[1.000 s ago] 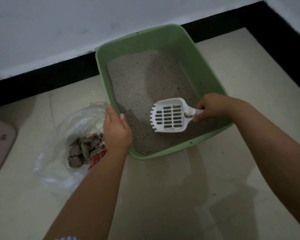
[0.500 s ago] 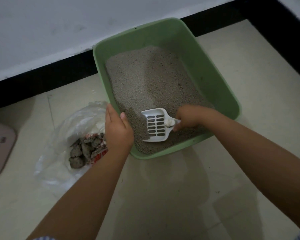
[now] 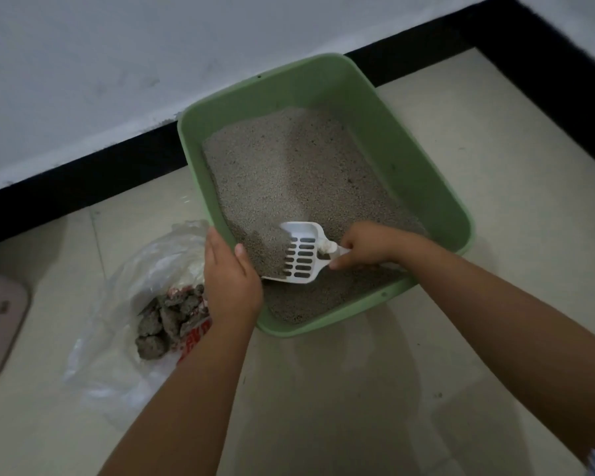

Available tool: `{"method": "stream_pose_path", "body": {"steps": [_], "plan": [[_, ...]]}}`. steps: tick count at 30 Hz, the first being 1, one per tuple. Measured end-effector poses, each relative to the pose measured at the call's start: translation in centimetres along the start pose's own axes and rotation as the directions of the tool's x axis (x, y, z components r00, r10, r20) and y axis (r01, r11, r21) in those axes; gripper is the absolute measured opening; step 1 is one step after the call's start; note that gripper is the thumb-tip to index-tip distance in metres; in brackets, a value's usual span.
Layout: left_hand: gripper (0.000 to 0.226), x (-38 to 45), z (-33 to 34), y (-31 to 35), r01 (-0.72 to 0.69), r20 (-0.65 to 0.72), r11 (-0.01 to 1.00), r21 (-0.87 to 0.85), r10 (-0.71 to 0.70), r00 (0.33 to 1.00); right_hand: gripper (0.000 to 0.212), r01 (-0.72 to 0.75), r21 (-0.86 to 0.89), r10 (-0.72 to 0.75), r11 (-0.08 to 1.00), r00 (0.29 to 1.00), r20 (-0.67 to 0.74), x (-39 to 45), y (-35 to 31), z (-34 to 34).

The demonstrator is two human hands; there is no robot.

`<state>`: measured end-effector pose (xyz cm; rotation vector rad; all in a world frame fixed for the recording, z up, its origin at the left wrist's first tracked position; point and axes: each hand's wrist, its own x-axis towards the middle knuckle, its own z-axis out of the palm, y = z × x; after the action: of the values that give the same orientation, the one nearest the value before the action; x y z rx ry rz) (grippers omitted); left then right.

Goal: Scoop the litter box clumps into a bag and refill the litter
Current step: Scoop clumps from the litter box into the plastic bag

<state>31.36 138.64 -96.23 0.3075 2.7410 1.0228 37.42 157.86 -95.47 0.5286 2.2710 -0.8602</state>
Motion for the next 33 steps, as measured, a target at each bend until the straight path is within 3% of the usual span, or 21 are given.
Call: {"method": "stream_pose_path", "body": {"steps": [6, 11, 17, 22, 26, 33], "plan": [[0.05, -0.2, -0.2, 0.3, 0.022, 0.006, 1.0, -0.01, -0.022, 1.0, 0.045, 0.007, -0.108, -0.013, 0.994, 0.999, -0.051, -2.7, 1.5, -2.7], [0.052, -0.2, -0.3, 0.4, 0.027, 0.014, 1.0, 0.002, -0.027, 1.0, 0.03, -0.012, 0.084, 0.026, 0.996, 0.986, -0.167, -5.2, 3.2, -4.0], [0.051, -0.3, -0.3, 0.3, 0.023, 0.008, 1.0, -0.021, -0.023, 1.0, 0.026, -0.023, 0.127, 0.053, 0.992, 0.97, -0.239, -5.9, 3.7, -4.6], [0.052, -0.3, -0.3, 0.4, 0.032, 0.015, 0.999, -0.001, -0.032, 0.999, 0.024, -0.103, -0.013, 0.098, 0.995, 0.978, -0.186, -5.8, 4.1, -5.0], [0.052, -0.3, -0.4, 0.5, 0.036, 0.019, 0.999, -0.001, -0.036, 0.999, 0.042, -0.207, -0.238, 0.185, 0.949, 0.976, -0.111, -4.9, 3.9, -4.7], [0.053, -0.3, -0.4, 0.7, 0.051, 0.035, 0.999, 0.007, -0.051, 0.998, 0.035, -0.247, -0.154, 0.258, 0.957, 0.965, 0.052, -4.2, 1.7, -4.0]]}}
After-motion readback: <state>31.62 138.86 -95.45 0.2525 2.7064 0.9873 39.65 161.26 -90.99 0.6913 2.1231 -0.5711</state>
